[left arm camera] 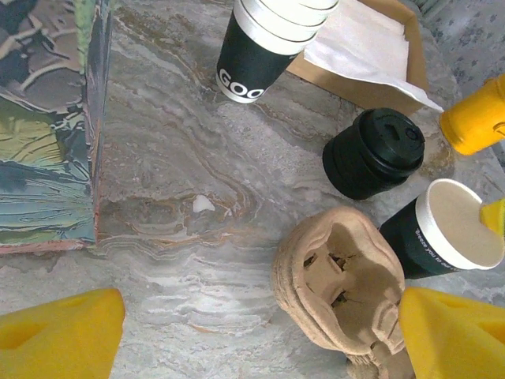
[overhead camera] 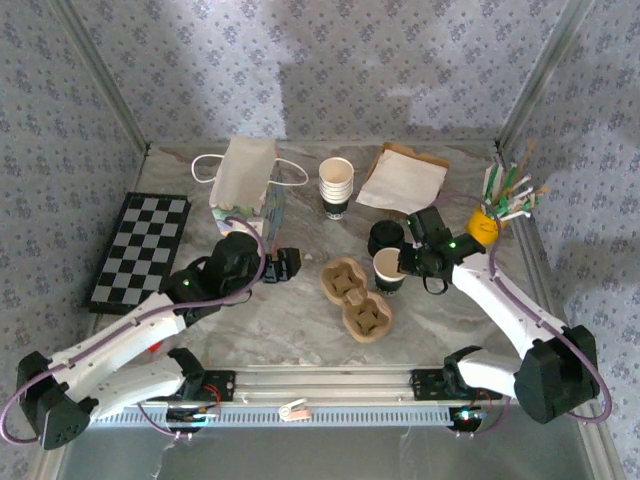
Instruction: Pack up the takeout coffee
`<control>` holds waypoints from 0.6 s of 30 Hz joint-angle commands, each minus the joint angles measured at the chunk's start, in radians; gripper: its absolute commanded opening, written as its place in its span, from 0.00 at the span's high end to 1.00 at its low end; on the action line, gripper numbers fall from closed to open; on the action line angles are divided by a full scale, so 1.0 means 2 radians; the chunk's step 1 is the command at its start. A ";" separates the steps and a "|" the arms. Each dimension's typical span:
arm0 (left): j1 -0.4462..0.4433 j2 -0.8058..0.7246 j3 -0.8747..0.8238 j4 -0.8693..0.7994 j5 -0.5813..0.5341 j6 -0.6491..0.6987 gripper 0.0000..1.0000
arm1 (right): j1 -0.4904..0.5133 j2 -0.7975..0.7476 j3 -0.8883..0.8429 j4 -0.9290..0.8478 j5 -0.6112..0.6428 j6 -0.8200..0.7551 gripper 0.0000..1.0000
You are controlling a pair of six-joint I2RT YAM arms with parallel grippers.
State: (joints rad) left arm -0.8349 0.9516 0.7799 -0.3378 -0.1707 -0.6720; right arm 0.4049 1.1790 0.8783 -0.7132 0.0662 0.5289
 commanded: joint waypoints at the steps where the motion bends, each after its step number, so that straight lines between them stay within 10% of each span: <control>1: -0.006 0.005 0.004 0.012 -0.005 -0.002 0.10 | 0.004 -0.014 -0.006 -0.004 0.014 0.001 0.81; 18: -0.007 0.038 0.046 0.013 0.007 0.008 0.08 | 0.003 0.115 0.175 -0.084 0.018 -0.031 0.19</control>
State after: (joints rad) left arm -0.8402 1.0054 0.8188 -0.3328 -0.1677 -0.6708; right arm 0.4065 1.3487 1.1782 -0.8387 0.0937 0.4877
